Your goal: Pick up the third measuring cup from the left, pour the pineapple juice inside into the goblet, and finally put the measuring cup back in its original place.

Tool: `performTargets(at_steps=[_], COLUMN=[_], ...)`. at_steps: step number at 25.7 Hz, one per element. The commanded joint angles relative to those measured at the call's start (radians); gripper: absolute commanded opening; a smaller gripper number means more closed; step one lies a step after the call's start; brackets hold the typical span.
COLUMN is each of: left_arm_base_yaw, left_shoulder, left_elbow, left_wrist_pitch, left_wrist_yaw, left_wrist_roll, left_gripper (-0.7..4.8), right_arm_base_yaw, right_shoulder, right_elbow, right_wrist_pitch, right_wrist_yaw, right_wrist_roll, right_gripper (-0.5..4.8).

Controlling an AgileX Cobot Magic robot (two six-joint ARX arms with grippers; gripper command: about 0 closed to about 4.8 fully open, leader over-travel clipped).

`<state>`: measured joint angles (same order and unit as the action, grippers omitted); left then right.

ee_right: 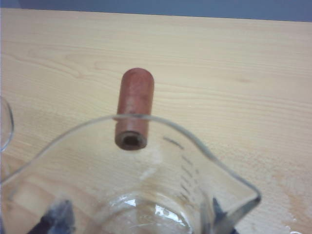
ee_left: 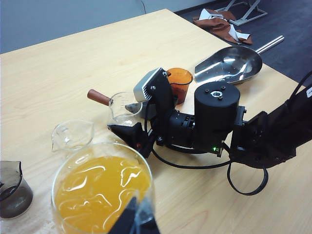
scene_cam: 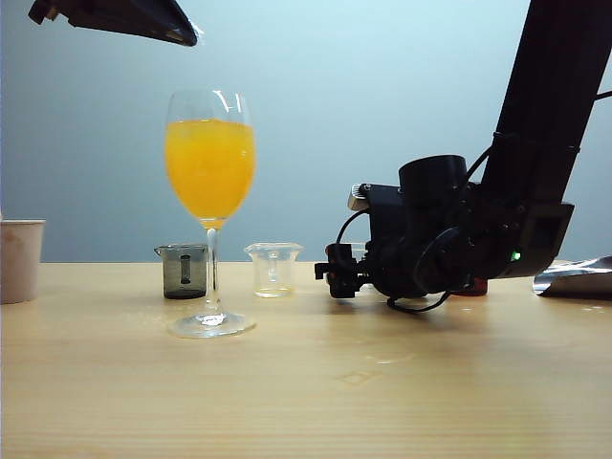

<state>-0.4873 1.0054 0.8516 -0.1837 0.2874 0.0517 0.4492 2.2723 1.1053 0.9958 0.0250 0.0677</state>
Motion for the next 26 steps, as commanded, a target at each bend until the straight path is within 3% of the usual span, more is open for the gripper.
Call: performTargets(at_steps=[1, 6, 8, 10, 13, 16, 19, 26], left_arm_base_yaw=[0.000, 0.000, 0.000, 0.000, 0.000, 0.000, 0.000, 0.000], left_shoulder=[-0.001, -0.001, -0.001, -0.001, -0.001, -0.001, -0.001, -0.001], left_elbow=[0.005, 0.005, 0.005, 0.005, 0.005, 0.005, 0.005, 0.005], left_wrist_pitch=[0.005, 0.005, 0.005, 0.005, 0.005, 0.005, 0.005, 0.005], left_wrist_yaw=[0.001, -0.007, -0.007, -0.007, -0.007, -0.007, -0.007, -0.007], left_wrist_roll=[0.002, 0.001, 0.001, 0.001, 0.001, 0.001, 0.001, 0.001], left_gripper=[-0.06, -0.06, -0.06, -0.06, -0.06, -0.06, -0.06, -0.06], right_arm_base_yaw=[0.002, 0.002, 0.002, 0.002, 0.002, 0.002, 0.000, 0.000], right_shoulder=[0.001, 0.001, 0.001, 0.001, 0.001, 0.001, 0.001, -0.003], right_elbow=[0.001, 0.003, 0.003, 0.003, 0.003, 0.003, 0.003, 0.004], right_wrist_pitch=[-0.031, -0.042, -0.051, -0.058, -0.058, -0.057, -0.057, -0.057], right_wrist_yaw=[-0.005, -0.057, -0.100, -0.134, -0.136, -0.129, -0.122, 0.003], right_wrist_roll=[0.016, 0.042, 0.050, 0.064, 0.064, 0.063, 0.063, 0.063], right_gripper=[1.57, 1.72, 2.09, 2.80, 2.94, 3.03, 3.58, 3.60])
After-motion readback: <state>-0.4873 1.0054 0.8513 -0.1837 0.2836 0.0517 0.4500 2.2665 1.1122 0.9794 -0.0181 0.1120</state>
